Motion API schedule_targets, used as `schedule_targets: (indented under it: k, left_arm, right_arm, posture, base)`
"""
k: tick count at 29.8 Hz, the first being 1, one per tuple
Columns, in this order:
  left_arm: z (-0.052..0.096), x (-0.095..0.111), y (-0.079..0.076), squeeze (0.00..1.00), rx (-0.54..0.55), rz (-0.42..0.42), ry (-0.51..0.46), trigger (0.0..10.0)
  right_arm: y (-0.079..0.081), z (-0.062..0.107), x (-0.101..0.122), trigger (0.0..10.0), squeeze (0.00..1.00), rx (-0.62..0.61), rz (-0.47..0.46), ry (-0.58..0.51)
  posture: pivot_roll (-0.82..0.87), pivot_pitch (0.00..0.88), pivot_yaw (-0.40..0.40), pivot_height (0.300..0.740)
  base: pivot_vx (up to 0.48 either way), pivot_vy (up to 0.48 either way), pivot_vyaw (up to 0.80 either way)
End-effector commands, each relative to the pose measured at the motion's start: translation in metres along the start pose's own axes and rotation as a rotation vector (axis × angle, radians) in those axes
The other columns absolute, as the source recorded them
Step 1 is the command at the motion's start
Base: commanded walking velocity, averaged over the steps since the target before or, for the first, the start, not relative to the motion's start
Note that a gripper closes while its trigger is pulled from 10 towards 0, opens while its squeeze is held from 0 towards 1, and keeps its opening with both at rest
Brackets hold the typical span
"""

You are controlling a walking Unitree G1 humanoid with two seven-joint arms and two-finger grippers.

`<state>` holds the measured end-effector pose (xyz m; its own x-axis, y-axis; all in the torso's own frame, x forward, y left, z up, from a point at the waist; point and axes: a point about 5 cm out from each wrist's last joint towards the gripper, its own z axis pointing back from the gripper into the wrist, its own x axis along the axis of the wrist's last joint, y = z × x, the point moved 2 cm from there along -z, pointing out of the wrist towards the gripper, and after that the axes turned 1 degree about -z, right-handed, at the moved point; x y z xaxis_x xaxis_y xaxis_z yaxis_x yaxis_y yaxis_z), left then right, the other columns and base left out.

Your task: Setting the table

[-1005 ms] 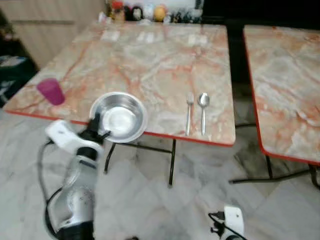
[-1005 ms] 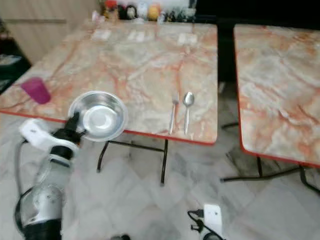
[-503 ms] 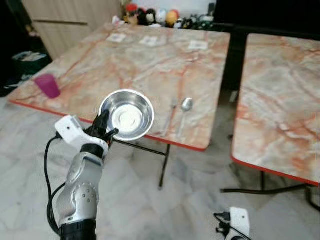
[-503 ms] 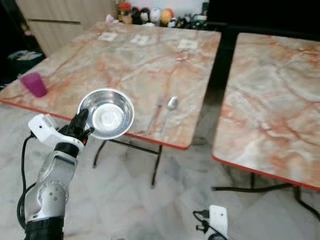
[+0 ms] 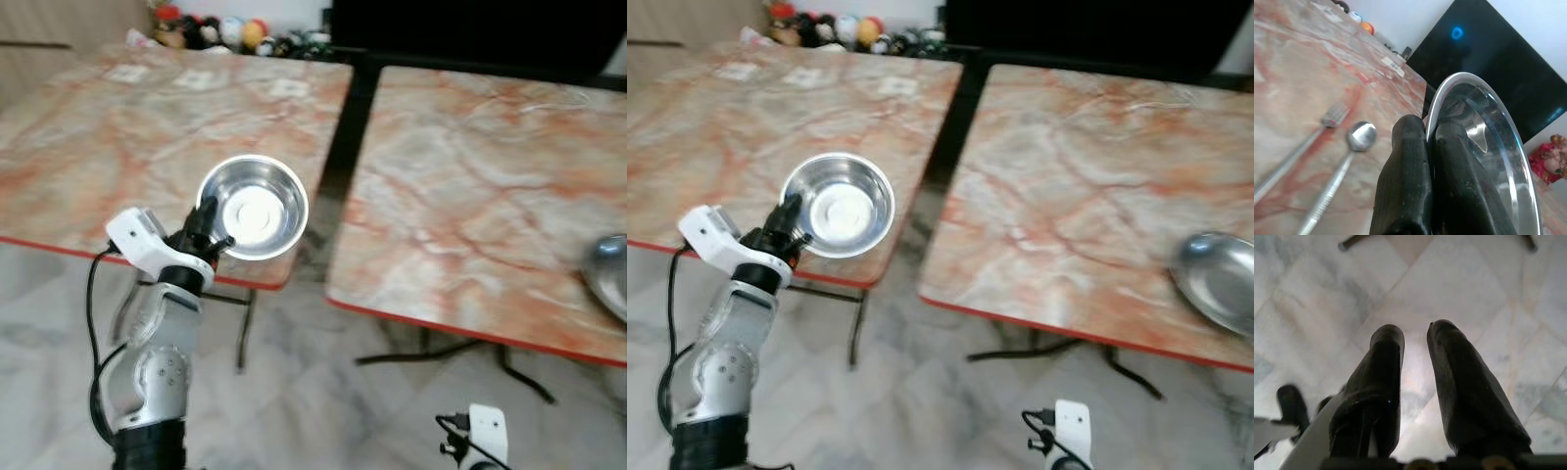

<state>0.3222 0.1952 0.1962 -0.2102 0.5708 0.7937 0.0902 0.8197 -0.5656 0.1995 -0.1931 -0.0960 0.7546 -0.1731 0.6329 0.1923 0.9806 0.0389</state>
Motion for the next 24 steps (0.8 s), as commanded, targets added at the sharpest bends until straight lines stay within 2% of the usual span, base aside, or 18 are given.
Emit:
schedule_targets:
  k: [1,6,24]
  left_arm:
    - [0.0003,0.0095,-0.0078,0.00,-0.028,0.002,-0.035,10.0]
    - [-0.0010,0.0157,-0.0106,0.00,-0.037,-0.003,-0.049,10.0]
    - [-0.0022,0.0187,-0.0125,0.00,-0.038,-0.003,-0.048,10.0]
  right_arm:
    - [0.0018,0.0004,-0.0038,10.0,0.00,0.006,-0.017,0.017]
    - [0.0023,0.0001,-0.0031,10.0,0.00,0.006,-0.016,0.019]
    - [0.0076,-0.0009,0.0012,10.0,0.00,0.019,-0.015,0.004]
  posture:
    - [0.03,0.101,0.018,0.740]
    - [0.03,0.101,0.017,0.740]
    - [0.03,0.100,0.025,0.740]
  base:
    - [0.000,-0.401,-0.77]
    - [0.000,-0.403,-0.77]
    - [0.000,-0.410,0.00]
